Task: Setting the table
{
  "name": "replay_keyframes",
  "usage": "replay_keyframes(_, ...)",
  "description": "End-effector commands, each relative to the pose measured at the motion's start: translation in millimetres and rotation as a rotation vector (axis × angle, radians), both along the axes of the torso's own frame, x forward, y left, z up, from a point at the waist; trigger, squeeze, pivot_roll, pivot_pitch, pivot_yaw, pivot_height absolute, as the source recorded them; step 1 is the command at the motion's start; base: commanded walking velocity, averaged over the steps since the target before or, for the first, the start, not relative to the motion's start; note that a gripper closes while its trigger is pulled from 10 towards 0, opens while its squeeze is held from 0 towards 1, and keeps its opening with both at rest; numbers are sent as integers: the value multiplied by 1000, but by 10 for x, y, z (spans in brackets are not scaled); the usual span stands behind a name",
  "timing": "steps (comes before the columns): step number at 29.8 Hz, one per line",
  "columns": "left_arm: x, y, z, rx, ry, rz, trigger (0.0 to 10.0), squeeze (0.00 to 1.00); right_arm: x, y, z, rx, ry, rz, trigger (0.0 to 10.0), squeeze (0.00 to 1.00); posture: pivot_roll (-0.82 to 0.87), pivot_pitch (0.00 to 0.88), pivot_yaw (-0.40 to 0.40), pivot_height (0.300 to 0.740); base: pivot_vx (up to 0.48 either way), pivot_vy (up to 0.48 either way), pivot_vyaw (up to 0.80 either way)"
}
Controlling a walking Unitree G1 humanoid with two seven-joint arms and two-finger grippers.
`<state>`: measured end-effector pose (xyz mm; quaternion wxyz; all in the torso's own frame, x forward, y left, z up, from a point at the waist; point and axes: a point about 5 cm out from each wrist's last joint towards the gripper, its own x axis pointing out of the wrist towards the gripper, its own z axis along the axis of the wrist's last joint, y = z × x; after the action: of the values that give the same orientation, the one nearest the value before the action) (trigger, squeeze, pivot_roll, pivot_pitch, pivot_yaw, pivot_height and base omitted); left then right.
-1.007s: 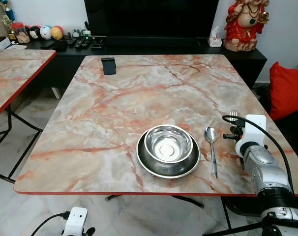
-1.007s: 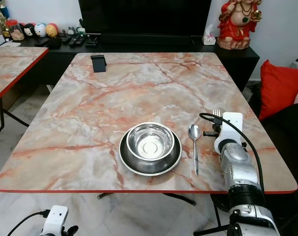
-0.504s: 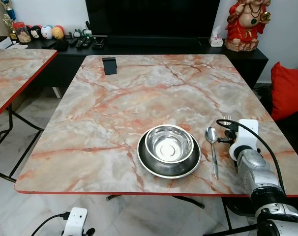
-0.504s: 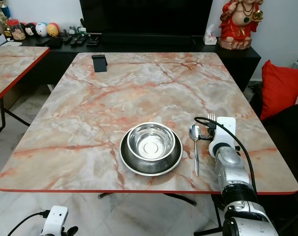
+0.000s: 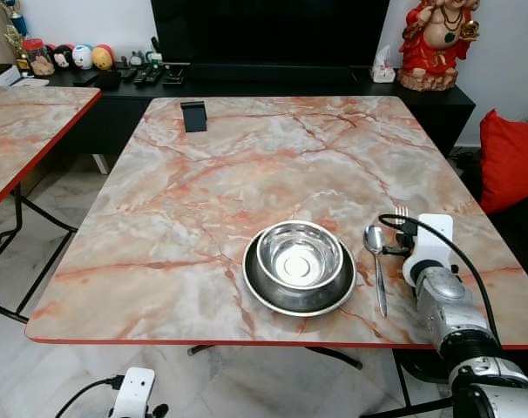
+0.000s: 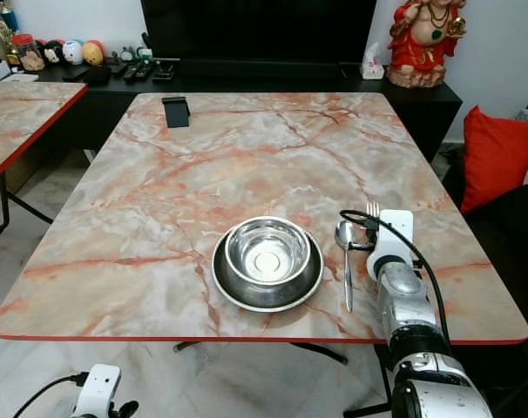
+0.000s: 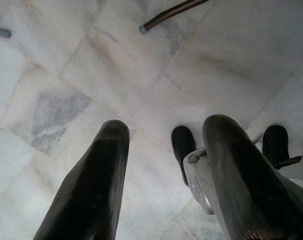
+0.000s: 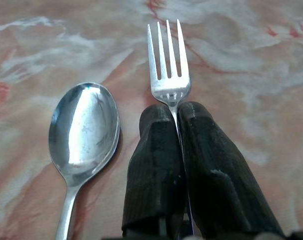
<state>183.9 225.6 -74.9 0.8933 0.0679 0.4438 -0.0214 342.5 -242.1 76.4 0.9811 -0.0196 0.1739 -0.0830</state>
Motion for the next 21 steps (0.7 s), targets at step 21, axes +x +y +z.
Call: replay_keyframes(21,-15,19,-5,2,14,-7,10000,0,-25,22,-53,-34,20,-10,10000,0,2,0,3,740,0,0,0)
